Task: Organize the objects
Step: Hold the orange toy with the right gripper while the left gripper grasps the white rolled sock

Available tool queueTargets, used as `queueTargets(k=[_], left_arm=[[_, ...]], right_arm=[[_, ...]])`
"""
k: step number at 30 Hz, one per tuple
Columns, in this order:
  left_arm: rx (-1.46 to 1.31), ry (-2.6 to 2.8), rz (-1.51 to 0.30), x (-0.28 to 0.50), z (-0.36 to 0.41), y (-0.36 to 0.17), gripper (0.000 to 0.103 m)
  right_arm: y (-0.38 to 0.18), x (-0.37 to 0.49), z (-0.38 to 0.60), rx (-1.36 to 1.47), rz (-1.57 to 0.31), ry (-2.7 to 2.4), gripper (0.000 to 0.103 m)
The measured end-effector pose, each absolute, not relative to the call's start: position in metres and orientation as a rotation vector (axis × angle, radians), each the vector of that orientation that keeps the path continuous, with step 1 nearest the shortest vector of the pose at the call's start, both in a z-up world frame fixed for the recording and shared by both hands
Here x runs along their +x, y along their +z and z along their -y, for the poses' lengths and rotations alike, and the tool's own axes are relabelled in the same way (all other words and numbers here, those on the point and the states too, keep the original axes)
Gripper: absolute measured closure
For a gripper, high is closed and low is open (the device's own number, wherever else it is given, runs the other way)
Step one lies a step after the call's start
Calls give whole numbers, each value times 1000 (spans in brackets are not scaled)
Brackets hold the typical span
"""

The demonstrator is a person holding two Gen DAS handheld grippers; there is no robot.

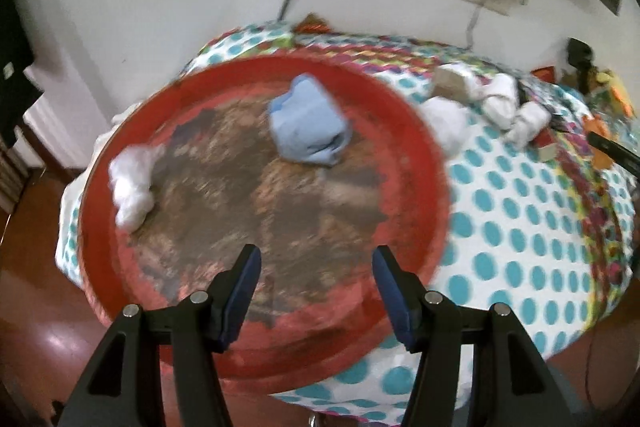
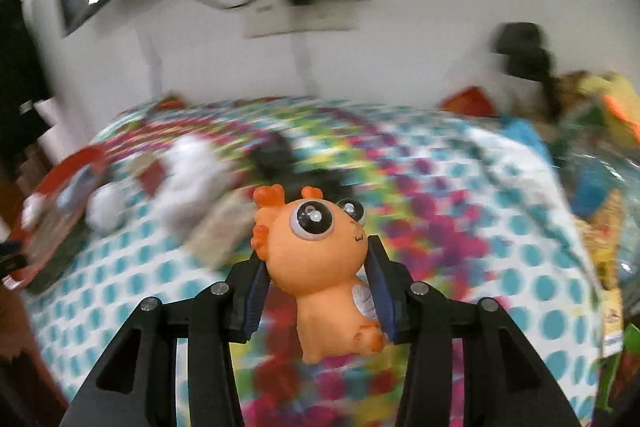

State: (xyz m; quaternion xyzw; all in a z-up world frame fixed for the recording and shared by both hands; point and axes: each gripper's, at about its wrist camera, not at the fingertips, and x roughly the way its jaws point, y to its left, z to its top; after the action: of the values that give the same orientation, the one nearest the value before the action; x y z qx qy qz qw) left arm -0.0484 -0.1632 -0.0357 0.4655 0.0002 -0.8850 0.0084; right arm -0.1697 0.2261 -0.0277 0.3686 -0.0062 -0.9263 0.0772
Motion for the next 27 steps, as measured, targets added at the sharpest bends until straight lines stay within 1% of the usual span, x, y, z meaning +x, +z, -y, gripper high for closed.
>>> queueTargets(k=[2, 8, 11, 14, 20, 24, 27], left_arm=[[1464, -2794, 40, -55, 148, -27, 43], [1533, -2878, 105, -86, 103, -9, 43], [1583, -2883, 166, -110, 79, -7, 43], [1639, -2883, 182, -133, 63, -9, 43], [1751, -2857, 90, -177, 41, -22, 43], [1800, -2795, 122, -194, 31, -35, 43], [1815, -2734, 102, -206, 29, -43, 43]], right_arm=[[-32, -179, -241, 1108, 42, -2834, 60], [-49, -192, -269, 1123, 221, -2872, 59], [-51, -190, -274, 1110, 242, -2865, 59], [-51, -190, -271, 1102, 227, -2857, 59], [-54, -192, -261, 1133, 184, -2817, 58], [-52, -190, -256, 1114, 149, -2821, 58], [-53, -190, -256, 1113, 151, -2815, 58]])
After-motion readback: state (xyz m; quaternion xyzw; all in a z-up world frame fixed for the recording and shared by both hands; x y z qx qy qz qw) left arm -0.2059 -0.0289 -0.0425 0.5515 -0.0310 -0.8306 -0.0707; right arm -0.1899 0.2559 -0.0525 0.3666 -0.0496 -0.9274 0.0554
